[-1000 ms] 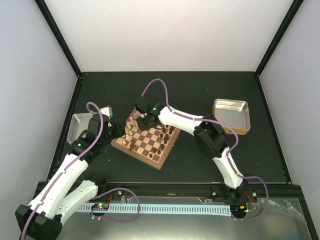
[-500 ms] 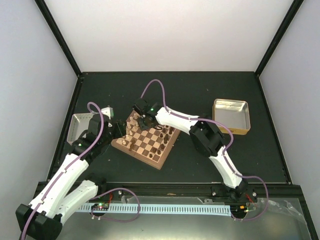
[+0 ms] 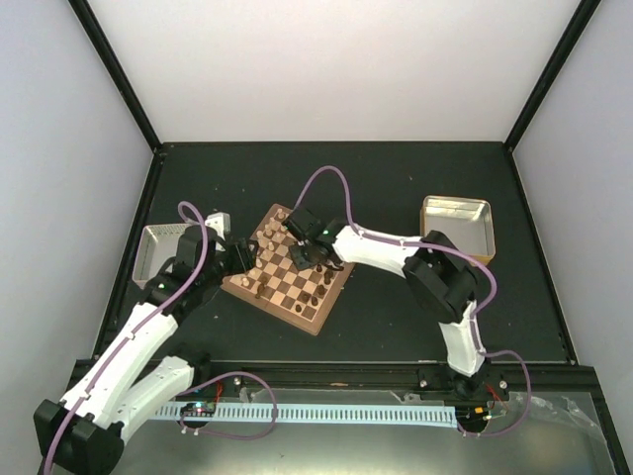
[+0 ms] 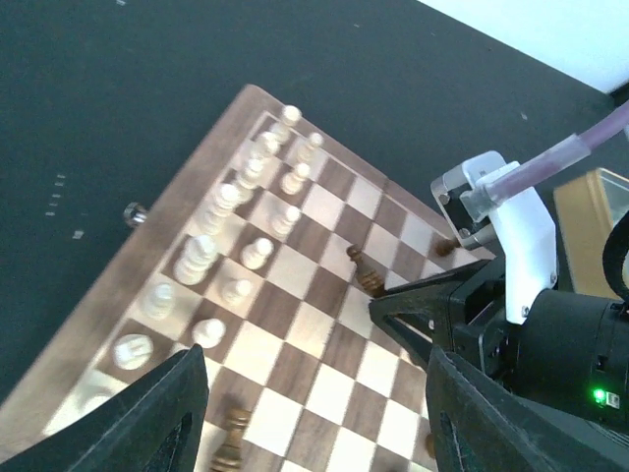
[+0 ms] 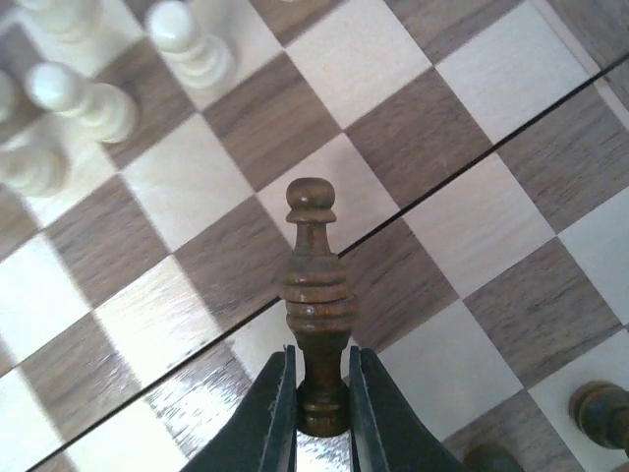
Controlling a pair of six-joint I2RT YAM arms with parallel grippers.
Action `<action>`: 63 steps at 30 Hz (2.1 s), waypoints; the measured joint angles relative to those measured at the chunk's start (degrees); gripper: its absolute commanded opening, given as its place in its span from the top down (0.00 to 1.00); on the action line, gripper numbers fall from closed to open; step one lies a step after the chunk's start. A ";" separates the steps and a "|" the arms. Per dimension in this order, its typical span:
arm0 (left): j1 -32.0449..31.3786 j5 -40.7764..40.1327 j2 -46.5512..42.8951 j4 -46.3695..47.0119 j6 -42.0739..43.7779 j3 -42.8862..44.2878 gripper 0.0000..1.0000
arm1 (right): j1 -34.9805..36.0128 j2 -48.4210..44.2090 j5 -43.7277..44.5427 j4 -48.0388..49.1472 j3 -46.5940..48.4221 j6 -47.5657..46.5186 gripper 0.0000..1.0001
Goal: Set up the chess pieces on the board
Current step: Pick up the chess piece from the chessboard.
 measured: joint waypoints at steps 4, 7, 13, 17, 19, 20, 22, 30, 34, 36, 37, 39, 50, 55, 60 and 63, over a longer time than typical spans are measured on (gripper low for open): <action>0.09 5.05 1.09 2.36 0.00 -0.31 0.35 | -0.04 -6.29 -1.95 9.60 -8.26 -3.02 0.98; 0.15 9.68 1.68 4.52 -0.02 -0.31 0.30 | -0.46 -12.26 -4.70 18.51 -15.17 -5.38 0.98; 0.57 18.56 2.27 8.52 -0.50 -0.24 0.26 | -1.97 -22.21 -12.07 35.30 -27.02 -9.99 0.99; 1.01 25.27 5.07 9.84 -0.79 0.92 0.29 | -2.34 -27.36 -18.05 43.67 -34.32 -14.23 0.99; 1.16 29.27 7.76 10.01 -0.74 2.36 0.32 | -2.32 -28.61 -21.09 45.90 -36.04 -16.35 0.99; 1.20 31.15 9.16 9.86 -0.63 3.34 0.37 | -2.27 -28.98 -22.12 46.73 -36.57 -17.16 0.99; 1.29 34.77 12.17 9.11 -0.04 5.77 0.49 | -2.27 -30.18 -24.11 48.59 -38.03 -18.67 0.99; 2.25 38.82 16.11 6.38 1.42 8.59 0.57 | -2.32 -33.00 -27.47 51.39 -40.54 -21.97 0.99; 2.40 39.15 16.26 5.27 2.05 8.59 0.59 | -2.32 -33.31 -28.13 52.13 -40.57 -22.47 0.99; 2.64 39.34 16.79 4.68 2.40 8.59 0.62 | -2.32 -33.31 -28.24 52.13 -40.57 -22.60 0.99; 2.80 39.43 16.98 4.37 2.47 8.59 0.65 | -2.32 -33.31 -28.30 52.11 -40.57 -22.67 0.99; 3.19 39.67 17.33 3.91 2.71 8.59 0.68 | -2.32 -33.31 -28.41 52.11 -40.57 -22.84 0.99; 5.03 43.89 17.55 3.52 3.13 8.59 0.77 | -2.32 -33.31 -28.48 52.02 -40.57 -23.47 0.99; 5.40 45.13 17.55 3.54 3.37 8.59 0.90 | -2.32 -33.29 -28.50 51.93 -40.57 -23.52 0.99; 5.70 45.48 17.62 3.56 3.80 8.59 0.96 | -2.32 -33.29 -28.48 51.87 -40.57 -23.52 0.99; 5.70 45.27 17.62 3.56 4.13 8.59 0.96 | -2.32 -33.29 -28.06 51.84 -40.57 -23.47 0.99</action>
